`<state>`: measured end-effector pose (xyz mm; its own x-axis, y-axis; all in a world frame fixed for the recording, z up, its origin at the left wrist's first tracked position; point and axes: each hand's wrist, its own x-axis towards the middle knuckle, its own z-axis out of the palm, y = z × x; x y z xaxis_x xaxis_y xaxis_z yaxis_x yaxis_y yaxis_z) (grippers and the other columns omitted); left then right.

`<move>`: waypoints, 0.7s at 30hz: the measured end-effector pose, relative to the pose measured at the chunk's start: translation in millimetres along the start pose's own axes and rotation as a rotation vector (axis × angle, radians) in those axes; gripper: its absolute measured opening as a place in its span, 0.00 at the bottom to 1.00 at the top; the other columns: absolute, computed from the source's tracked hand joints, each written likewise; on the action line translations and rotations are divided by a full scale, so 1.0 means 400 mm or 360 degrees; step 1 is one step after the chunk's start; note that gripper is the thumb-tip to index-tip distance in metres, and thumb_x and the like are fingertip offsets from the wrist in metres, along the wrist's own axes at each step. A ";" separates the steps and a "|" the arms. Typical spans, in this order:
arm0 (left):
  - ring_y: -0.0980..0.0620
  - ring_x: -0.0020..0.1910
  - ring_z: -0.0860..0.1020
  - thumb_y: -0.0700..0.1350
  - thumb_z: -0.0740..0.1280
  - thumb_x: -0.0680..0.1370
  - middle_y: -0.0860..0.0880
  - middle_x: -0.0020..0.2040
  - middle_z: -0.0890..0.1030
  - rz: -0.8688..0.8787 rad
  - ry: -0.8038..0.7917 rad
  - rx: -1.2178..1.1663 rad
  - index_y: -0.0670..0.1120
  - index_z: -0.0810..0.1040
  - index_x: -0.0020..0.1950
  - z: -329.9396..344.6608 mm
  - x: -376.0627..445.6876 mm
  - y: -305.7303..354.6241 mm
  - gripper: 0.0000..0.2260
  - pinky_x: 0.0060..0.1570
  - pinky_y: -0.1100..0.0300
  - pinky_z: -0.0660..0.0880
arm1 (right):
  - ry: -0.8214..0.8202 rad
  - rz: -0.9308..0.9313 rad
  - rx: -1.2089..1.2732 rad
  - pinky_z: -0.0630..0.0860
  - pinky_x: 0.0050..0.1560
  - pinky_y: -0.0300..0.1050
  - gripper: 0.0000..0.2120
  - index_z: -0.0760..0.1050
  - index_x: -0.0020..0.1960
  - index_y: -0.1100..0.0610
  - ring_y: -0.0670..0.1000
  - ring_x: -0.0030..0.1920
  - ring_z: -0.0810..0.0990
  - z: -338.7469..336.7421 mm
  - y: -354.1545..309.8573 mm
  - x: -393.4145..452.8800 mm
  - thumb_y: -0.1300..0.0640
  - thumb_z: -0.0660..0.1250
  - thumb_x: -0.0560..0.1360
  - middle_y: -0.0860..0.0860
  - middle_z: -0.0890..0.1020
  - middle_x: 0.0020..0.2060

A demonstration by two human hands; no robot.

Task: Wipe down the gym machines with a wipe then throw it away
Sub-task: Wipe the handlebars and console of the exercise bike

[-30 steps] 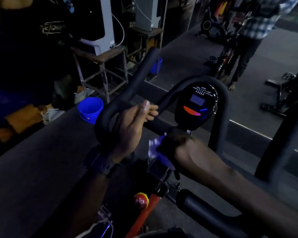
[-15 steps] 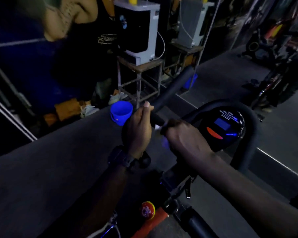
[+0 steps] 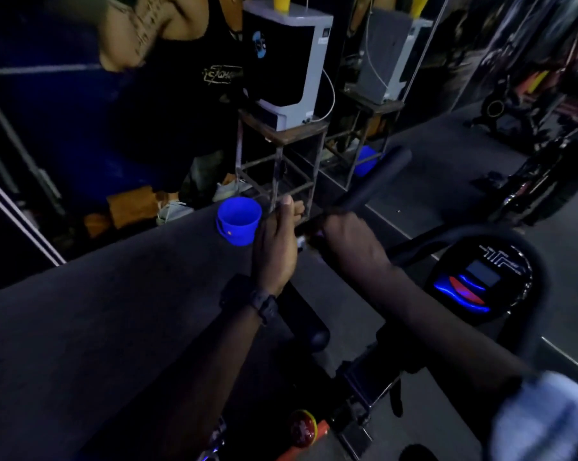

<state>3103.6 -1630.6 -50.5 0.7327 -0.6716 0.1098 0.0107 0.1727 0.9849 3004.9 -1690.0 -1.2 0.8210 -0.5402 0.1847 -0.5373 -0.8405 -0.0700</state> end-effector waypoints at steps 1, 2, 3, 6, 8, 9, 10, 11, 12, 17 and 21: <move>0.54 0.58 0.81 0.70 0.53 0.72 0.49 0.56 0.84 -0.0043 0.0018 -0.0056 0.52 0.81 0.52 -0.004 0.007 -0.005 0.29 0.65 0.48 0.74 | 0.0042 0.0070 0.0046 0.76 0.43 0.49 0.11 0.80 0.51 0.59 0.62 0.48 0.80 0.001 -0.003 0.030 0.52 0.67 0.75 0.60 0.81 0.48; 0.53 0.58 0.81 0.70 0.53 0.72 0.49 0.56 0.84 -0.0074 0.0034 -0.0098 0.53 0.81 0.51 -0.008 0.013 -0.006 0.27 0.65 0.47 0.74 | 0.0102 0.0128 0.0082 0.73 0.40 0.47 0.12 0.80 0.49 0.60 0.62 0.46 0.81 0.006 -0.004 0.059 0.50 0.66 0.76 0.61 0.81 0.46; 0.53 0.58 0.81 0.70 0.54 0.72 0.49 0.56 0.84 -0.0110 0.0056 -0.0134 0.54 0.81 0.50 -0.011 0.014 -0.005 0.26 0.66 0.47 0.73 | 0.0165 0.0127 0.0077 0.69 0.38 0.44 0.12 0.80 0.47 0.60 0.62 0.44 0.81 0.010 -0.012 0.071 0.51 0.66 0.76 0.61 0.81 0.44; 0.53 0.60 0.79 0.65 0.55 0.75 0.51 0.57 0.83 -0.0172 0.0098 -0.0250 0.54 0.80 0.50 -0.024 0.020 -0.018 0.20 0.67 0.48 0.72 | 0.0078 -0.0245 0.0089 0.66 0.34 0.40 0.08 0.79 0.39 0.61 0.57 0.37 0.80 0.024 -0.056 0.028 0.61 0.63 0.72 0.58 0.81 0.38; 0.53 0.60 0.79 0.61 0.55 0.79 0.50 0.57 0.83 -0.0208 0.0098 -0.0352 0.52 0.80 0.51 -0.038 0.025 -0.019 0.19 0.67 0.48 0.71 | -0.0045 -0.0350 0.0148 0.71 0.40 0.41 0.09 0.80 0.40 0.58 0.52 0.41 0.79 0.033 -0.035 0.009 0.59 0.62 0.73 0.54 0.81 0.40; 0.53 0.60 0.79 0.59 0.55 0.81 0.48 0.59 0.82 -0.0238 0.0064 -0.0394 0.50 0.80 0.53 -0.044 0.027 -0.020 0.19 0.67 0.48 0.72 | -0.0077 -0.0192 0.0123 0.73 0.42 0.44 0.11 0.81 0.42 0.57 0.52 0.43 0.80 0.029 -0.018 0.033 0.54 0.61 0.75 0.54 0.82 0.41; 0.52 0.61 0.78 0.57 0.53 0.84 0.46 0.60 0.81 -0.0267 0.0016 -0.0408 0.48 0.79 0.55 -0.051 0.026 -0.016 0.19 0.67 0.48 0.72 | -0.0024 0.0025 0.0044 0.75 0.42 0.47 0.13 0.81 0.45 0.57 0.55 0.44 0.81 0.021 0.005 0.064 0.51 0.61 0.76 0.55 0.82 0.42; 0.52 0.62 0.78 0.55 0.52 0.85 0.45 0.62 0.80 -0.0280 -0.0020 -0.0396 0.47 0.78 0.57 -0.061 0.025 -0.012 0.19 0.66 0.49 0.73 | 0.0047 0.0191 -0.0063 0.75 0.42 0.48 0.13 0.82 0.46 0.57 0.59 0.45 0.81 0.017 0.028 0.085 0.50 0.62 0.75 0.58 0.82 0.42; 0.52 0.62 0.78 0.55 0.51 0.85 0.45 0.62 0.80 -0.0286 -0.0057 -0.0375 0.47 0.78 0.59 -0.071 0.022 -0.012 0.20 0.65 0.51 0.73 | 0.0107 0.0202 -0.0092 0.75 0.42 0.49 0.13 0.82 0.46 0.59 0.60 0.44 0.81 0.017 0.027 0.092 0.52 0.63 0.75 0.60 0.82 0.41; 0.54 0.58 0.80 0.65 0.50 0.80 0.49 0.59 0.82 -0.0377 -0.0073 -0.0284 0.49 0.79 0.58 -0.149 -0.010 -0.034 0.26 0.55 0.58 0.75 | -0.0286 -0.0388 0.0266 0.76 0.52 0.46 0.16 0.81 0.52 0.58 0.54 0.50 0.80 0.069 -0.085 -0.001 0.53 0.59 0.74 0.55 0.82 0.50; 0.55 0.54 0.80 0.60 0.44 0.83 0.47 0.60 0.81 -0.0473 -0.0160 -0.0231 0.44 0.76 0.66 -0.175 -0.047 -0.020 0.29 0.49 0.62 0.73 | -0.0169 -0.0179 -0.0355 0.74 0.49 0.50 0.13 0.81 0.51 0.64 0.61 0.46 0.82 0.009 -0.058 0.120 0.61 0.60 0.75 0.62 0.83 0.45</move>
<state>3137.4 -1568.8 -69.6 0.6123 -0.7744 -0.1595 0.3157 0.0545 0.9473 3057.5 -1696.8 5.7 0.8872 -0.4554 0.0742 -0.4613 -0.8718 0.1648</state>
